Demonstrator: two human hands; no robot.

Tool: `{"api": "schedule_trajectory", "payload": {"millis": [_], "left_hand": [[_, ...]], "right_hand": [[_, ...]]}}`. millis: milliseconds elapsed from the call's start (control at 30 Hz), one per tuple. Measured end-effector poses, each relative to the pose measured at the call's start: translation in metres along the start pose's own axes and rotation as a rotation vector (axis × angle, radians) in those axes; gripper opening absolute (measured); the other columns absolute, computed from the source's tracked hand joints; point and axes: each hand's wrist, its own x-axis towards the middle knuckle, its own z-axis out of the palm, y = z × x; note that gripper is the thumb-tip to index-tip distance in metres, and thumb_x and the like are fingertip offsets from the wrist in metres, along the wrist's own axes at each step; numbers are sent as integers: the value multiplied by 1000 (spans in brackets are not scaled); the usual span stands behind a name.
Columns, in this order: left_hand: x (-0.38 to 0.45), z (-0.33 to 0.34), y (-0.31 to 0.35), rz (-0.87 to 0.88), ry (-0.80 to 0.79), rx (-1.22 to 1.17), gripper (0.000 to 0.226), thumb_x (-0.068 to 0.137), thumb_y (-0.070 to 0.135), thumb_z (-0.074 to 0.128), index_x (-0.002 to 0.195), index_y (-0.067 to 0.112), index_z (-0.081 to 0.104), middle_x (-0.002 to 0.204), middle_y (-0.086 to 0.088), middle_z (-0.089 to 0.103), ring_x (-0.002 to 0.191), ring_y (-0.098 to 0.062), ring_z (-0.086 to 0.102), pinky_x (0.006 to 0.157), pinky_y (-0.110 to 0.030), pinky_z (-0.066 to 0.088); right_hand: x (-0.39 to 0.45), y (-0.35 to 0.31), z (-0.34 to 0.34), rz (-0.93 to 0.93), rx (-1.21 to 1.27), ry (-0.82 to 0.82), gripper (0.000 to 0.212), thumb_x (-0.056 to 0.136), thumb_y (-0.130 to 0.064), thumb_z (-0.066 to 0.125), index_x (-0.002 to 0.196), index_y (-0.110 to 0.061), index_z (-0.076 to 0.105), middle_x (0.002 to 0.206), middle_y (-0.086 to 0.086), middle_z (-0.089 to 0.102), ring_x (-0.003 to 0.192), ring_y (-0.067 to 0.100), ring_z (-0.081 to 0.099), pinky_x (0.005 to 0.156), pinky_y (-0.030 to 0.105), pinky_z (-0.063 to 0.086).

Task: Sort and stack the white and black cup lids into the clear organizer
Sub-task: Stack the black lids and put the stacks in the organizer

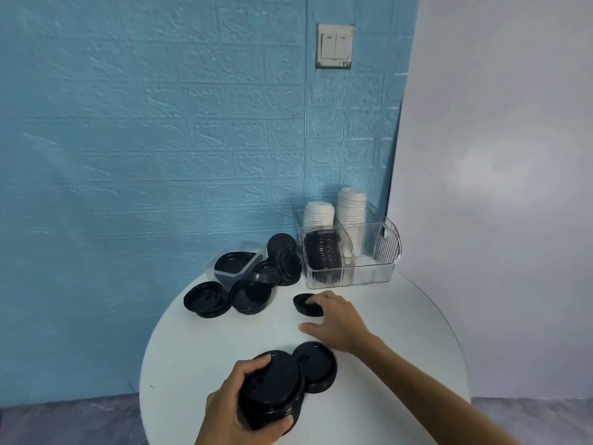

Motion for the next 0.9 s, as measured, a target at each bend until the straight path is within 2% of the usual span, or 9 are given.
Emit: {"api": "schedule_trajectory", "payload": {"millis": [133,200,333,400,500,567,633,733,900], "left_hand": [[1,0,0,9,10,-10,80,43,47,90,112,67,56,113,23,74,109,-3,71,101,-20,51],[1,1,-3,8,2,-17,81,42,48,92,112,66,57,113,22,75,111,-4,70,103,-23,49],[3,4,-12,6,11,-25,80,40,47,94,110,66,60,112,24,74,109,1,69,99,-9,45],[5,5,-16,9,16,3,81,40,49,94,111,67,59,108,25,75,106,3,70,94,-4,44],[6,6,-20,13,28,11,81,39,49,94,111,67,60,107,25,75,104,3,70,93,-2,44],[6,5,-19,20,28,14,82,39,50,94,111,67,60,107,25,75,104,4,70,93,-3,44],[5,5,-17,27,26,3,81,39,49,94,110,67,60,108,25,75,105,4,70,94,-4,45],[4,6,-14,37,30,-15,78,40,47,94,108,65,62,111,23,75,108,2,70,97,-8,47],[4,9,-17,48,63,-13,74,41,44,91,107,63,64,106,17,77,103,-4,72,94,-9,47]], "right_hand": [[2,-2,-8,5,25,30,30,91,-39,64,118,-24,64,112,-2,65,101,23,61,84,32,47],[-1,-3,-14,38,131,80,17,94,-35,62,109,-26,61,99,-5,68,89,21,62,73,32,46],[-18,-9,-31,132,552,122,34,90,-37,71,112,-28,46,89,-8,73,66,9,66,61,20,46],[-31,-12,-35,133,789,32,36,93,-35,71,114,-23,44,82,-2,77,58,10,66,57,17,48],[-48,-15,-37,146,915,-97,26,97,-33,67,114,-19,52,75,-2,75,51,12,58,50,18,43],[-55,-13,-34,143,893,-122,17,97,-32,66,110,-22,61,79,-3,70,50,10,54,51,19,43],[-59,-13,-30,127,710,-121,13,96,-36,65,108,-29,67,88,-4,66,56,1,56,59,18,47],[-64,-13,-20,89,347,-113,28,96,-49,57,118,-35,67,104,-10,59,91,1,58,83,20,47],[-72,-18,-13,75,265,-86,43,96,-61,46,133,-40,58,122,-16,50,111,6,56,98,23,42]]}}
